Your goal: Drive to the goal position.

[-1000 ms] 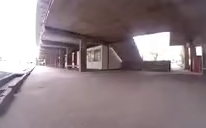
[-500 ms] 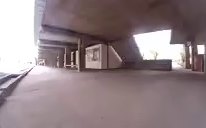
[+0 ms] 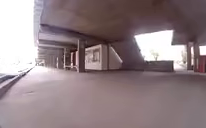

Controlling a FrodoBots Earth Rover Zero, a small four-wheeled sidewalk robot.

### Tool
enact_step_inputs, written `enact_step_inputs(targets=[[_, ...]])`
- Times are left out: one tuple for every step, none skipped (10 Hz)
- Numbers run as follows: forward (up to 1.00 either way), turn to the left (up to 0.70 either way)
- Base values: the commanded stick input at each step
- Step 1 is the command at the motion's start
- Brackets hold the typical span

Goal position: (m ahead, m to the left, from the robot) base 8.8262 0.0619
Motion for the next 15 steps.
enact_step_inputs(targets=[[0.50,0.00],[0.50,0.00],[0.50,0.00],[0.50,0.00],[0.50,0.00],[0.50,0.00],[0.50,0.00],[0.50,0.50],[0.50,0.50],[0.50,0.29],[0.50,0.03],[0.50,0.00],[0.50,0.00],[0.50,0.00],[0.50,0.00]])
